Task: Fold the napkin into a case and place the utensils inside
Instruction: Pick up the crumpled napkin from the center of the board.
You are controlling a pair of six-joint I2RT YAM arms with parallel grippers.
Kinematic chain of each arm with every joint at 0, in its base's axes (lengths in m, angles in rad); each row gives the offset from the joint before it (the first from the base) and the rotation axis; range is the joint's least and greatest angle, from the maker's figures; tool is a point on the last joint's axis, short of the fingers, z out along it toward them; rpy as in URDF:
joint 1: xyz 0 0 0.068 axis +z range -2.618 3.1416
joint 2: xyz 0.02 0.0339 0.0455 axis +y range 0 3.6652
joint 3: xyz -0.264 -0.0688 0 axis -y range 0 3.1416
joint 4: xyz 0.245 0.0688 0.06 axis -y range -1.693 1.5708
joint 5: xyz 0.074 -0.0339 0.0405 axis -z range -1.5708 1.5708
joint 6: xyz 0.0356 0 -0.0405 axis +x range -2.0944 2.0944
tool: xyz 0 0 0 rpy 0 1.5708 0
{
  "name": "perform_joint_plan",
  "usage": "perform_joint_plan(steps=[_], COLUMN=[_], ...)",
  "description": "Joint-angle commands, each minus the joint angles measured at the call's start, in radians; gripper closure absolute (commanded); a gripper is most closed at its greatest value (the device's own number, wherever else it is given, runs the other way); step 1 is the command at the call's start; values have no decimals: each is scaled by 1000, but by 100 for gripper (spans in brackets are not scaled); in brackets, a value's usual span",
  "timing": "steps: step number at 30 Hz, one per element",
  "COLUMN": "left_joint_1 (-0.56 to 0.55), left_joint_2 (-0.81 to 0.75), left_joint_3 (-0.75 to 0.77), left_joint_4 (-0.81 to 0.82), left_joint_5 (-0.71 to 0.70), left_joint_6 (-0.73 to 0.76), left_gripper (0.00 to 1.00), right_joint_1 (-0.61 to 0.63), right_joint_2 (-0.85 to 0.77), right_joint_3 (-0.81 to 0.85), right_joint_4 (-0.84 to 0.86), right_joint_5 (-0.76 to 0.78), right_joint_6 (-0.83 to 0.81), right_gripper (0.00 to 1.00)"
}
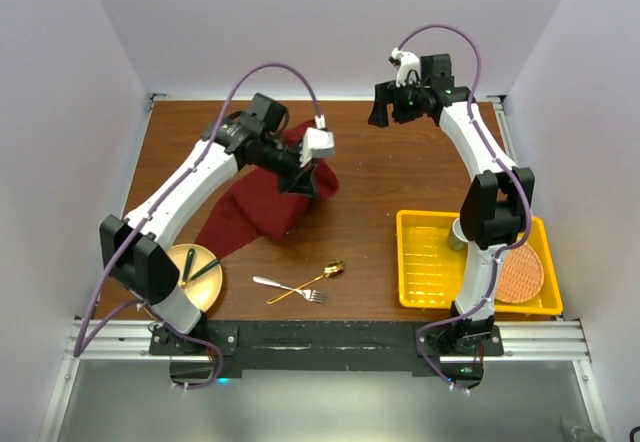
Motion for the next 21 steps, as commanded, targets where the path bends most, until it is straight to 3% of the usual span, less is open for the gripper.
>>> perform_joint_plan(steps=[1,3,5,9,16,21], left_joint_1=[163,328,404,580,601,556], left_joint_2=[-143,-156,-140,-127,-117,-140], left_joint_3=[-73,-77,-74,-139,-250,-328], left_joint_4=[-213,-250,-288,-134,-98,-52], left_joint_5=[61,92,52,-18,-35,-103], left_joint_6=[219,278,312,204,245,234], left_gripper=[100,100,100,100,100,100], right_joint_1=[5,7,16,68,204,255], right_joint_2=[-59,-50,-36,21,192,378], right_joint_3=[-42,-69,-83,-54,139,321], right_joint_4=[-21,-16,-11,-17,16,74], right_joint_5=[-70,-92,-112,-110,-37,2], right_joint_6=[-64,-71,-75,-107,-137,-123], right_gripper=[17,17,17,17,16,10])
